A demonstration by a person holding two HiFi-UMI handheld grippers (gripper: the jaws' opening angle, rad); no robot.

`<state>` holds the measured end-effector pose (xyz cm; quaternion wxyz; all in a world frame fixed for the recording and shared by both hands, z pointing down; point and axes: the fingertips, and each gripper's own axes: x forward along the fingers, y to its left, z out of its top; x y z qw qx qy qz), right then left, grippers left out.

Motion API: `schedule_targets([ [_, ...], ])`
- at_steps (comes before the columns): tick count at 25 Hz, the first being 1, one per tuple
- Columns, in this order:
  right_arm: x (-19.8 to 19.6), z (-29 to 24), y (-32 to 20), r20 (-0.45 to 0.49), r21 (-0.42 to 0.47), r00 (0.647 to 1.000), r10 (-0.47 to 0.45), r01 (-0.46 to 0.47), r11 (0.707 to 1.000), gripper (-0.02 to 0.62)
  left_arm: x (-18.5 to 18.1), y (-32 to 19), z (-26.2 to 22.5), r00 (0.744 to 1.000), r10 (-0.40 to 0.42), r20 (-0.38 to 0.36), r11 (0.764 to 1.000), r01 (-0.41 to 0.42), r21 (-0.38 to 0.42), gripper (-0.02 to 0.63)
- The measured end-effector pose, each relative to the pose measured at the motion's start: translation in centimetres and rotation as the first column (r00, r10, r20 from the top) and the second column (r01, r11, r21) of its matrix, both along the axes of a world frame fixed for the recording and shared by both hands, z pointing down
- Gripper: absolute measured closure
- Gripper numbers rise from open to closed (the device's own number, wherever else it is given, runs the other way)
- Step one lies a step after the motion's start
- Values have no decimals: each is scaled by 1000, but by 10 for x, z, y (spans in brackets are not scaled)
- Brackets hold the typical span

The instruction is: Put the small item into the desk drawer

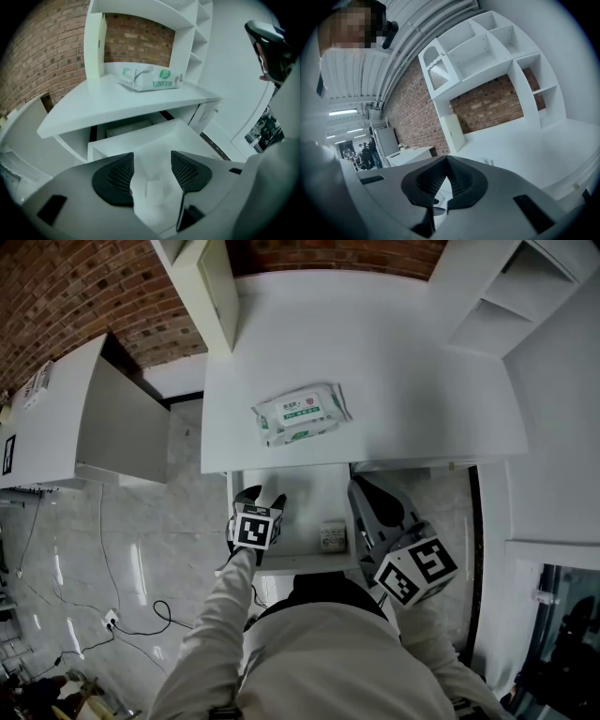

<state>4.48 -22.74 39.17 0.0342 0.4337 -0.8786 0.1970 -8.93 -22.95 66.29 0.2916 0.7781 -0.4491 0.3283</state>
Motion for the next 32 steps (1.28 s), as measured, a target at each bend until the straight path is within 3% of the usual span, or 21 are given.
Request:
schedule_targets([
  [7,4,0,7,16,-1,1000,18,-18,1000,568,0,-7,-52,999,-11,-35,993,15,119,355],
  [13,2,-8,16,17,27,1000,17,-17,999,568,-8,-10,-93,998,-38,-56,973,49,227,391],
  [26,-2,-20,32,14,60,1000,8,-9,998,568,-40,-3,-172,988,-118,-100,886,151,439,466],
  [32,-8,-24,38,20,71,1000,-2,0,998,568,-48,6,-201,983,-137,-119,854,178,489,502],
])
